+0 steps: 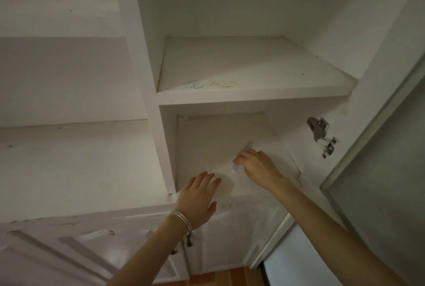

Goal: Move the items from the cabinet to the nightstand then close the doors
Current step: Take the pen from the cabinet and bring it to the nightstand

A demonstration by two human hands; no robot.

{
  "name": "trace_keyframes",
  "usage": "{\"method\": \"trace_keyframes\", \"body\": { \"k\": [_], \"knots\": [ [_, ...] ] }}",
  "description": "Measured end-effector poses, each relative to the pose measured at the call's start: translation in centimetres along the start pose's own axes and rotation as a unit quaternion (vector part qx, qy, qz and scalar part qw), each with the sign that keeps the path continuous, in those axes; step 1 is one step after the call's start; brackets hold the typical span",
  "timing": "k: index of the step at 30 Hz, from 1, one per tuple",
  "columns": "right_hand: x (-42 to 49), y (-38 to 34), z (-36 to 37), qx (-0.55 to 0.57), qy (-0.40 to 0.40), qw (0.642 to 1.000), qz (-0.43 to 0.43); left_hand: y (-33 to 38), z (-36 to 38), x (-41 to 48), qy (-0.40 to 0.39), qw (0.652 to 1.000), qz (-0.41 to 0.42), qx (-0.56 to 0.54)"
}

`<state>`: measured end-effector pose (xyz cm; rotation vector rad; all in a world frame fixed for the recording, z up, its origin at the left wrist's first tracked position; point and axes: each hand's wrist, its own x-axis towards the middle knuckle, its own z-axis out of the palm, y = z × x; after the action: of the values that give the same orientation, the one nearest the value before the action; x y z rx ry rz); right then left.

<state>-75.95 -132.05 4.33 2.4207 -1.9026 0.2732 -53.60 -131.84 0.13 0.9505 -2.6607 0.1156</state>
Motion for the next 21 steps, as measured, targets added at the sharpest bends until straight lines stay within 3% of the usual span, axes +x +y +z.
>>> {"method": "trace_keyframes", "body": {
  "k": [9, 14, 21],
  "knots": [
    [3.1, 1.6, 2.1, -0.013, -0.004, 0.997, -0.075, -0.5, 1.9, -0.2, -0.002, 0.999, -0.044, -0.003],
    [3.9, 0.7, 1.3, -0.012, -0.047, 0.995, -0.086, -0.1, 1.4, -1.2, -0.010, 0.998, -0.059, 0.000],
    [2.8, -3.5, -1.6, 0.102, -0.023, 0.990, -0.093, 0.2, -1.9, -5.6, -0.004, 0.994, -0.106, 0.023]
  ]
}}
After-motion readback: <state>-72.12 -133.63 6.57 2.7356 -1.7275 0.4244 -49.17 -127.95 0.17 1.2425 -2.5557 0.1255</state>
